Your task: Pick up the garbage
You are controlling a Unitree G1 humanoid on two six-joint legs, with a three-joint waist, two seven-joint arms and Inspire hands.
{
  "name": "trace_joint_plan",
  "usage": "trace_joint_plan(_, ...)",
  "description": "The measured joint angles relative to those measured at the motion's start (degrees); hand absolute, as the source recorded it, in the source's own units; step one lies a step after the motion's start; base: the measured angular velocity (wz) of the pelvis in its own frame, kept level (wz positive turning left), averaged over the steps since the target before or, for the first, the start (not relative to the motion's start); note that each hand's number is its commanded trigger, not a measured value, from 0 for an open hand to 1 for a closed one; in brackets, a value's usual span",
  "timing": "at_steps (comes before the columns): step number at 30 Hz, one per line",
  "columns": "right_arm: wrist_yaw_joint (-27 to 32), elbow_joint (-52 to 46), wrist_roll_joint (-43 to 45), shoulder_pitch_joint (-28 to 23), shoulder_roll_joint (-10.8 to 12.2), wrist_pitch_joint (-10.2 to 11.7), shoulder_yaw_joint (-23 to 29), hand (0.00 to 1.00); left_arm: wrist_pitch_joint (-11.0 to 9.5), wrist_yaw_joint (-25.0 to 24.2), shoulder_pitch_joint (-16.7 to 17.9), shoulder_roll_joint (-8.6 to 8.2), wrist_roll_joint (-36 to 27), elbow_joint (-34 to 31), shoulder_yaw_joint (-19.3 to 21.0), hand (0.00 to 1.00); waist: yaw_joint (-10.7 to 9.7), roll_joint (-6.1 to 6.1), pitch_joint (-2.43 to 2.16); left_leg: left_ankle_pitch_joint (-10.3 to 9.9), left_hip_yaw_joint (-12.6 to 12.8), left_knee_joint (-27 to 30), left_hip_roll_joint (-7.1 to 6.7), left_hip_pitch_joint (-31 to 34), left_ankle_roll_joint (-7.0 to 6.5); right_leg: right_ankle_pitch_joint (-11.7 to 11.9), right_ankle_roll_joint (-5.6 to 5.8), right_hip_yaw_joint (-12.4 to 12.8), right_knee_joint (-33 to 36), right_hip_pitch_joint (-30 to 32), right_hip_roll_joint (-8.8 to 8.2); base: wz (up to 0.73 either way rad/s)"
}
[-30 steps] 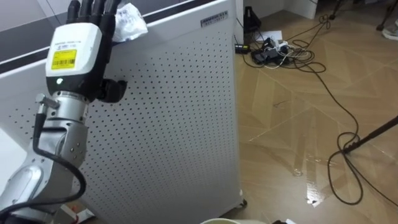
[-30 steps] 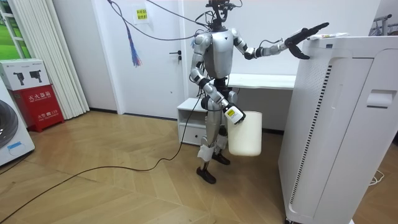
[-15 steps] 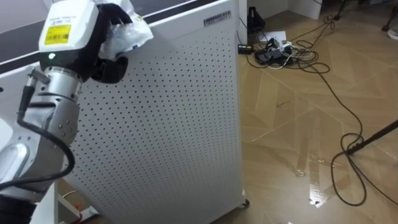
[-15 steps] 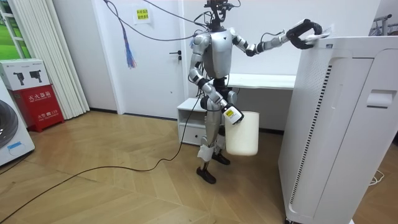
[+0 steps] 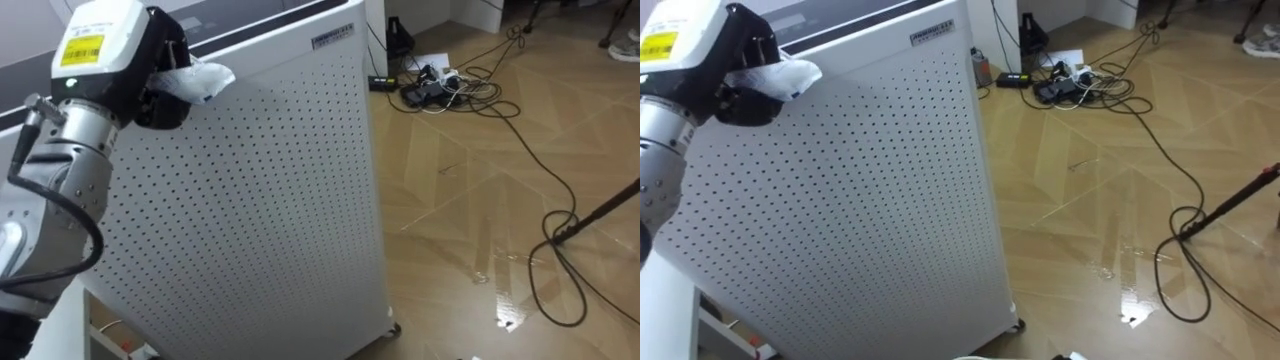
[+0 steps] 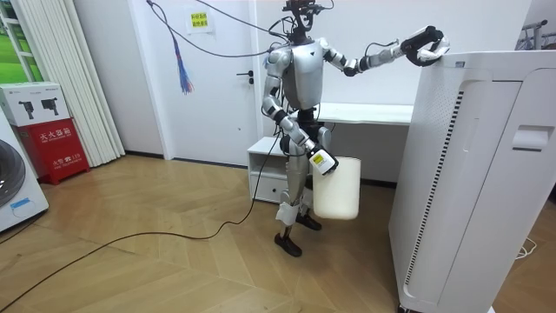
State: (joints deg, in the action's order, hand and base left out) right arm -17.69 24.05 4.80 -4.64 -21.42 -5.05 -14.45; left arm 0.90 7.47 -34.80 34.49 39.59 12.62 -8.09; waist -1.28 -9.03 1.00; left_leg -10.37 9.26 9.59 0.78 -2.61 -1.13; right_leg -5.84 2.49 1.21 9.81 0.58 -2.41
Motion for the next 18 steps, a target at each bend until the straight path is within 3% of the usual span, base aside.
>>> trace_joint_plan(4, 0.0, -0.2, -0.2, 0.3, 0.3, 0.0, 0.1, 1.00, -1.0, 2.3, 0.5, -0.04, -2.3, -1.0, 0.0, 1.00, 0.1, 0.36, 0.25, 0.0, -0.1, -0.1, -0.05, 0.0, 0.00, -0.1, 0.05, 0.0, 0.0, 0.1, -0.03, 0.00)
trace_joint_plan(9, 0.1, -0.3, -0.3, 1.1, 1.5, 0.0, 0.0, 1.00, -0.4, 3.1, 4.6, -1.02, -5.5, -10.4, 1.4, 1.00, 0.0, 1.39, 0.43, 0.0, -0.1, 0.0, -0.02, 0.1, 0.00, -0.2, 0.02, -0.2, -0.3, 0.2, -0.09, 0.01)
trace_joint_plan(15, 1.7, -0.4, -2.8, 1.4, 2.2, 0.2, -0.5, 1.00, -1.9, 0.8, 10.0, -5.08, -14.3, -19.4, -2.4, 1.00, 0.1, 2.51, -0.01, 0.0, -0.1, -0.1, -0.09, 0.4, 0.00, -0.2, 0.10, -1.1, -0.2, 0.5, -0.37, 0.02)
trace_joint_plan(18, 2.6, -0.5, -2.8, 1.4, 3.1, 0.2, -0.5, 1.00, -2.2, -1.1, 12.8, -6.78, -15.5, -22.8, -2.9, 1.00, 0.0, 3.33, -0.36, 0.0, -0.2, 0.0, 0.05, 1.2, 0.00, -0.2, 0.10, -1.8, -0.1, 1.1, -0.34, 0.06)
